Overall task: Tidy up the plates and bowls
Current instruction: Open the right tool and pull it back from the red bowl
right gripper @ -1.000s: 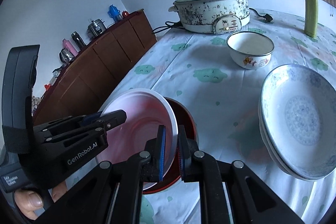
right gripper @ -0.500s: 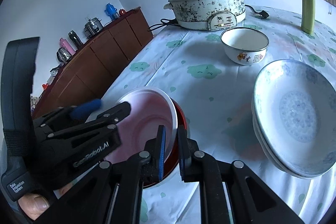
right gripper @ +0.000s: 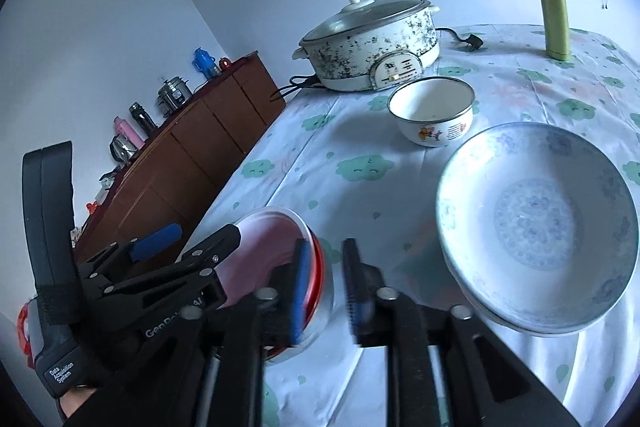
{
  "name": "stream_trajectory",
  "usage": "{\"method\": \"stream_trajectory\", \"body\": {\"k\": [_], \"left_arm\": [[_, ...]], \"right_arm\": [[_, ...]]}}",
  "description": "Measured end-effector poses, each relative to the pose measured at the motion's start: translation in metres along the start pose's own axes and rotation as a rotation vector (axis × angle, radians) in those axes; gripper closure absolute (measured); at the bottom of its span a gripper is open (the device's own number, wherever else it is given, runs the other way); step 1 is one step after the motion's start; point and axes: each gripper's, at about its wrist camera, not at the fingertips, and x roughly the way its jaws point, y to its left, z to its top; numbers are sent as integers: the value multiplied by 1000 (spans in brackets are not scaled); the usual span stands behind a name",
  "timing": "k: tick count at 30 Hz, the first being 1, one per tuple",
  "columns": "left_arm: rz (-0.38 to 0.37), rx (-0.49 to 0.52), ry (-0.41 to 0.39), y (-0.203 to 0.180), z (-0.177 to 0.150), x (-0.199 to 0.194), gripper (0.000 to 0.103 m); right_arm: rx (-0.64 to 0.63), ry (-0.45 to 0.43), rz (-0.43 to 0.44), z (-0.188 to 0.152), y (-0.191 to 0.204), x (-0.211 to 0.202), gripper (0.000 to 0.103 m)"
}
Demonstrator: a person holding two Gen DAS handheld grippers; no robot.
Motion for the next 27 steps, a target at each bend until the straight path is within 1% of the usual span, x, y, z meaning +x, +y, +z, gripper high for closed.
{"method": "stream_trajectory", "body": {"k": [1, 2, 3, 5, 8, 17, 21, 27], "left_arm": [[2, -2, -2, 0, 0, -1, 31], [2, -2, -3, -1, 0, -2, 31], [1, -1, -6, -1, 1, -3, 31], [0, 0, -10, -1, 1, -4, 31], [-3, 4, -10, -4, 2, -4, 31], [-9, -12, 7, -7, 3, 3, 31], [-22, -14, 14, -5, 5, 2, 31], [-17, -52, 10, 5, 12, 2, 31]], "right_arm": [[5, -2, 1, 0, -1, -1, 55], [9, -11, 4, 0, -3, -3, 40], [12, -27, 5, 0, -5, -7, 37], [3, -52, -2, 1, -5, -13, 37], [-2, -67, -9, 4, -9, -18, 37], [0, -66, -40, 3, -19, -19, 37], [2, -69, -35, 3, -20, -19, 37], [-7, -114, -61, 8, -29, -30, 38]]}}
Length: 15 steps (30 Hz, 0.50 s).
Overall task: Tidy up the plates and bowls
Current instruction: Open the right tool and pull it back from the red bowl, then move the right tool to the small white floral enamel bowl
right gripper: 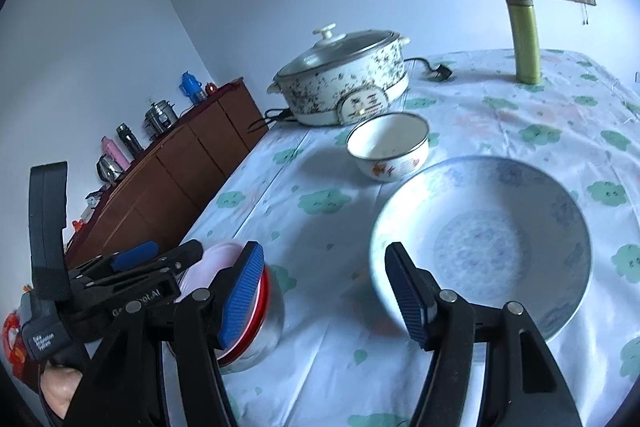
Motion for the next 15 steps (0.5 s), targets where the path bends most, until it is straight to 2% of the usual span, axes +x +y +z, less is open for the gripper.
{"method": "stream_trajectory", "body": {"k": [10, 15], "left_arm": [[-4, -10, 7, -6, 6, 7, 31], [17, -28, 11, -2, 8, 10, 31]], "right_arm": [[-29, -3, -32, 7, -10, 2, 38], [-150, 34, -105, 3, 14, 31, 38]]}}
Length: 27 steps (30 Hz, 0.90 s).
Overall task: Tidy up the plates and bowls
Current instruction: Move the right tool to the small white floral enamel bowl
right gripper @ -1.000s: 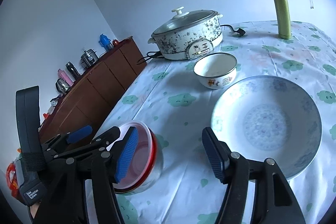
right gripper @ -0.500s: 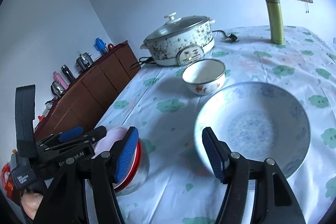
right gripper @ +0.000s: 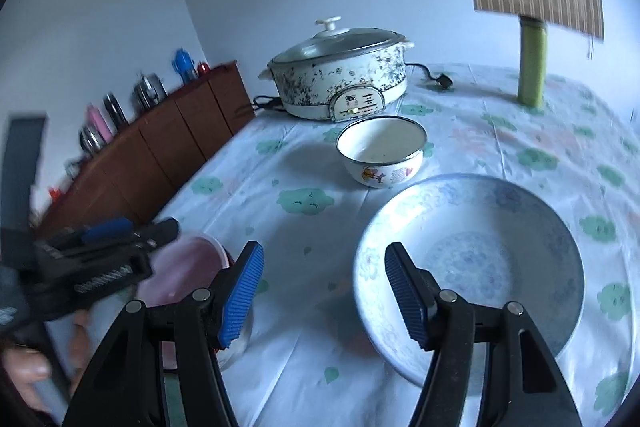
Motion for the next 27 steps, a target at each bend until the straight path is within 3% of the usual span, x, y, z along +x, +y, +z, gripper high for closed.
{"method": "stream_trajectory", "body": {"k": [5, 9, 13, 20, 27], "left_arm": [[19, 1, 2, 6, 3, 1, 31], [15, 1, 3, 7, 7, 2, 31], [-2, 12, 7, 1, 15, 3, 31], [13, 54, -44, -24, 29, 2, 31], [10, 78, -29, -46, 45, 8, 31]], "right_arm": [[-78, 47, -9, -4, 21, 22, 38], [-71, 59, 14, -4, 24, 25, 38], [-39, 39, 22, 10, 12, 14, 38], [-11, -29, -42, 43, -27, -6, 38], [-3, -49, -52, 65, -50, -12, 38]]}}
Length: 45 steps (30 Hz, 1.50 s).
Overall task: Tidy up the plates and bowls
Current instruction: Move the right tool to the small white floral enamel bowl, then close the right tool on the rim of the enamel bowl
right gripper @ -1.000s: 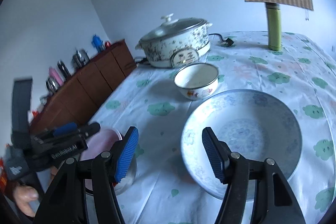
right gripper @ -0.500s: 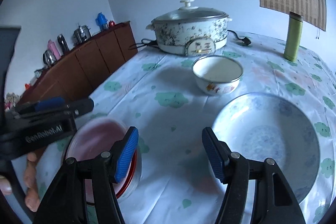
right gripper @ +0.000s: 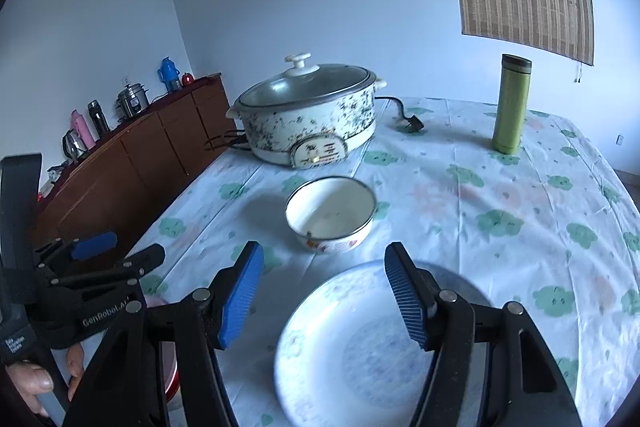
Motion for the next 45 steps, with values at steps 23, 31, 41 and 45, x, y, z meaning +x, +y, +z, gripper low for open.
{"method": "stream_trajectory", "body": {"k": [23, 31, 41, 45], "left_arm": [[-52, -14, 124, -34, 32, 46, 31], [-59, -4, 209, -44, 52, 72, 31], [-199, -121, 389, -55, 77, 133, 31], [-117, -99, 404, -60, 82, 151, 31]], "right_arm": [[55, 92, -11, 25, -58, 45, 38], [95, 203, 40, 42, -73, 73, 64], [193, 402, 111, 50, -83, 143, 63], [198, 430, 106, 55, -83, 161, 63]]}}
